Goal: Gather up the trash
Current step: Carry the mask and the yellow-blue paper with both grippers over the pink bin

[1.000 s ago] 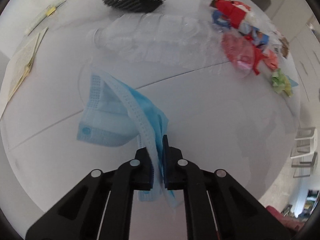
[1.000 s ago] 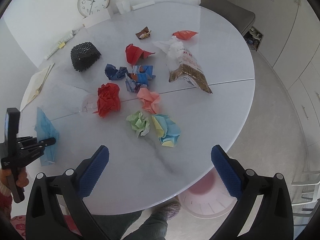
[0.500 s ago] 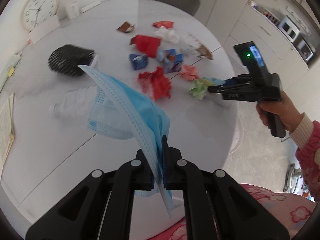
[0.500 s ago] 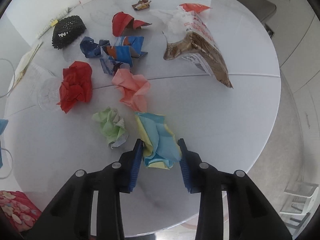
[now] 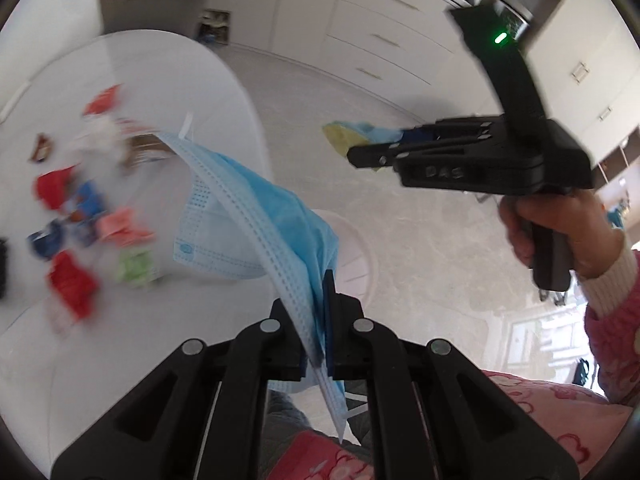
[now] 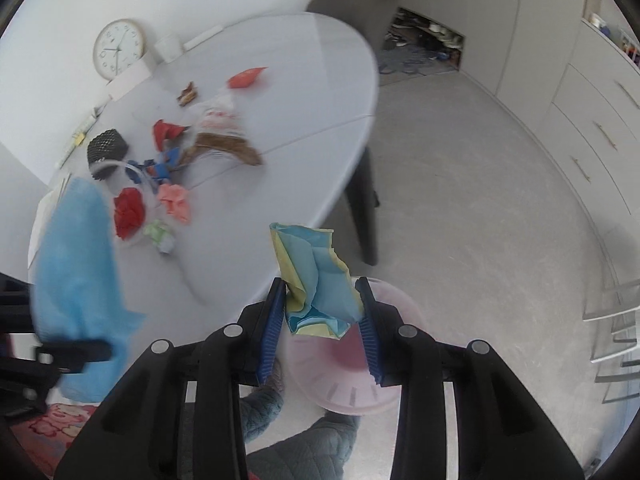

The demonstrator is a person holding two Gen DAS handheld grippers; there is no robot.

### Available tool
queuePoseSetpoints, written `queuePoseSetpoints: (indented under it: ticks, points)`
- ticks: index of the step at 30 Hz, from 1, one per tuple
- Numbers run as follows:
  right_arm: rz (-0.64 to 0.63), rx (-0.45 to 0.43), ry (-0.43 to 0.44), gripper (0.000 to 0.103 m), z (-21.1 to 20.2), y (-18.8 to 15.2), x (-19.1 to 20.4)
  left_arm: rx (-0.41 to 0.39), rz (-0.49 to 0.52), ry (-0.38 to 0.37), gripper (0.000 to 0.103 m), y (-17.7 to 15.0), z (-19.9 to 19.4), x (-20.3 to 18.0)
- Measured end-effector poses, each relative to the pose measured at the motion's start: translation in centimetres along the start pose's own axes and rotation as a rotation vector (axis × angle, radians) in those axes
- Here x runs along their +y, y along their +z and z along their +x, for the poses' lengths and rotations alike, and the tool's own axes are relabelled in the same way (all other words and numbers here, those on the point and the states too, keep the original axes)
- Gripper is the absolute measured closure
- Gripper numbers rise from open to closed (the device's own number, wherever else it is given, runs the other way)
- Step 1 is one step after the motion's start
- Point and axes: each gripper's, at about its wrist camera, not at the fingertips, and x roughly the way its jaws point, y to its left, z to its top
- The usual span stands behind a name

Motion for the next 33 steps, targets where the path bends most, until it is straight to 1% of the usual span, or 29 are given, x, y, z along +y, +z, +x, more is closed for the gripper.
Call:
queuePoseSetpoints:
  ticks: [2,3,5,6,7,8,9,10,12,14,15,16,18,20,22,26,29,31,33]
  points:
    - [-0.006,0.001,-0.014,0.067,-1.3,-0.5,-2.5,0.034,-0.008,-0.032,0.098,1.3,2.9,-1.6]
    - [-0.007,0.003,-0.015,0.067,-1.6,-0.7,-3.5,0.049,-0.020,-0.039,0.098,1.8,4.0,-2.1]
    - [-0.009,0.004,-0.011,0.067,-2.2,-1.0,-5.2,0.085,-0.050,-0.077,0.098,2.7,6.6,-3.2]
    - [-0.012,0.003,-0.006,0.066,-2.4,-1.0,-6.2,0.096,-0.062,-0.078,0.095,3.0,7.6,-3.5]
    - [-0.015,0.008,-0.001,0.066,-2.4,-1.0,-6.8,0.109,-0.077,-0.080,0.083,3.3,8.6,-3.8]
    - [-0.019,0.013,0.003,0.066,-2.3,-1.0,-7.5,0.115,-0.093,-0.076,0.074,3.5,9.4,-4.1]
    - [-0.024,0.017,0.012,0.066,-2.1,-1.0,-7.9,0.110,-0.115,-0.058,0.052,3.8,10.1,-4.3]
    - [-0.031,0.022,0.027,0.066,-2.1,-1.0,-8.3,0.096,-0.135,-0.039,0.041,3.9,10.4,-4.5]
    - [-0.048,0.033,0.048,0.066,-1.8,-1.1,-8.9,0.094,-0.159,-0.025,0.038,4.2,10.9,-4.8]
    - [-0.074,0.047,0.069,0.066,-1.6,-1.3,-9.2,0.097,-0.190,-0.017,0.037,4.4,10.8,-5.0]
    - [-0.084,0.054,0.078,0.066,-1.6,-1.4,-9.2,0.090,-0.201,-0.010,0.035,4.4,10.5,-5.3]
    - [-0.100,0.061,0.092,0.066,-1.3,-1.6,-9.2,0.078,-0.211,-0.007,0.031,4.4,10.0,-5.4]
    - [-0.123,0.073,0.117,0.066,-1.0,-1.9,-9.0,0.044,-0.226,-0.012,0.026,4.4,8.9,-5.5]
    - [-0.138,0.081,0.145,0.066,-0.6,-2.2,-8.8,0.018,-0.237,-0.026,0.024,4.3,7.6,-5.5]
    - [-0.145,0.087,0.166,0.065,-0.3,-2.4,-8.7,0.011,-0.244,-0.032,0.022,4.5,7.3,-5.8]
    - [-0.147,0.078,0.180,0.065,-0.5,-2.4,-8.8,0.023,-0.235,-0.071,0.022,4.4,7.0,-6.2]
    - [-0.136,0.058,0.195,0.065,-0.9,-2.3,-9.1,0.024,-0.221,-0.118,0.021,4.5,7.2,-7.0]
    - [-0.126,0.048,0.224,0.065,-1.2,-2.1,-9.4,0.031,-0.207,-0.149,0.017,4.5,7.3,-7.3]
    - [-0.130,0.042,0.264,0.065,-1.3,-1.9,-9.3,0.036,-0.192,-0.176,0.016,4.6,7.1,-7.7]
